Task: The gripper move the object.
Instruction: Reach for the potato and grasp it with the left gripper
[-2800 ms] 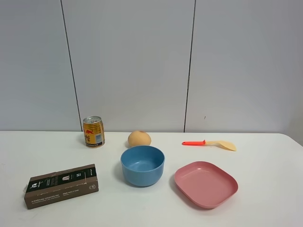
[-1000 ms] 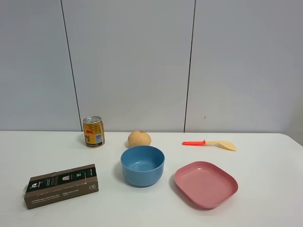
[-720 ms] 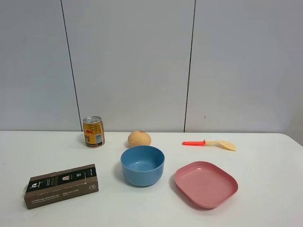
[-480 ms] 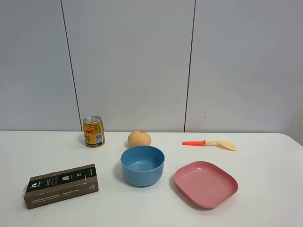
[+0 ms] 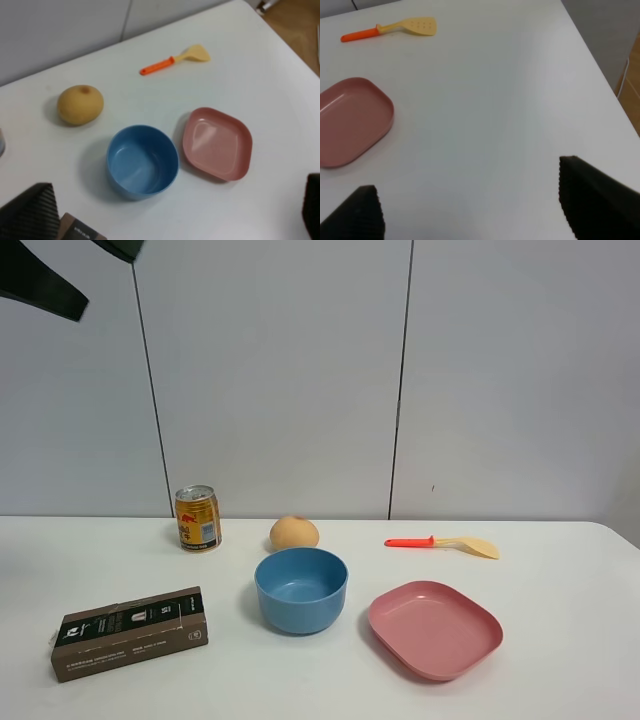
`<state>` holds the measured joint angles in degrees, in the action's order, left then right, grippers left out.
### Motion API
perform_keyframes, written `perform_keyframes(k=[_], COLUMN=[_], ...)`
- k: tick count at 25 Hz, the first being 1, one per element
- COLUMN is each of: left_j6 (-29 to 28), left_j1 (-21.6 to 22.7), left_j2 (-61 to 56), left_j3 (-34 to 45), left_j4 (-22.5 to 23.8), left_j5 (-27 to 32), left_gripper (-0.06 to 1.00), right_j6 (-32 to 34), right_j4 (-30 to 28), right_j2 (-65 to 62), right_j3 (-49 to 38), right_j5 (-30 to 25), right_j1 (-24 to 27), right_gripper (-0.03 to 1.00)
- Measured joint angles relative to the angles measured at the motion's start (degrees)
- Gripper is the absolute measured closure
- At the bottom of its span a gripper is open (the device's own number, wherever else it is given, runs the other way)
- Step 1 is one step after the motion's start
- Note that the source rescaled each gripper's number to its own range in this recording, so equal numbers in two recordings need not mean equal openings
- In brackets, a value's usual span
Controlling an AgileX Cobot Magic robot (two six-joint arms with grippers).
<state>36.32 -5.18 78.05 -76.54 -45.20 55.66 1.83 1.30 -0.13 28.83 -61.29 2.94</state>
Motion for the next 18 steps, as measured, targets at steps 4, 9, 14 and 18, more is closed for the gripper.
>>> perform_keyframes(k=[4,9,14,18], left_j6=[0.05,-2.85,-7.09,-10.38], left_j1=[-5.86,-11.89,-15.72,-17.00], left_j2=[4.84,10.48,15.46,19.08], left_j3=[0.00,0.00,0.00,-0.06], left_j4=[3.80,9.75,15.22,19.15], left_j5=[-5.57,-11.99,-19.10,-23.44], left_gripper=[-0.05,-0.05,-0.05,-0.05], right_j6=[0.00,0.00,0.00,0.00], right_j4=[0.00,0.00,0.00,0.00], right_j2=[0.00,0.00,0.00,0.00], right_j3=[0.00,0.00,0.00,0.00], right_j5=[0.00,0.00,0.00,0.00], right_j1=[0.00,0.00,0.00,0.00], right_gripper=[-0.03,-0.03,-0.03,-0.03])
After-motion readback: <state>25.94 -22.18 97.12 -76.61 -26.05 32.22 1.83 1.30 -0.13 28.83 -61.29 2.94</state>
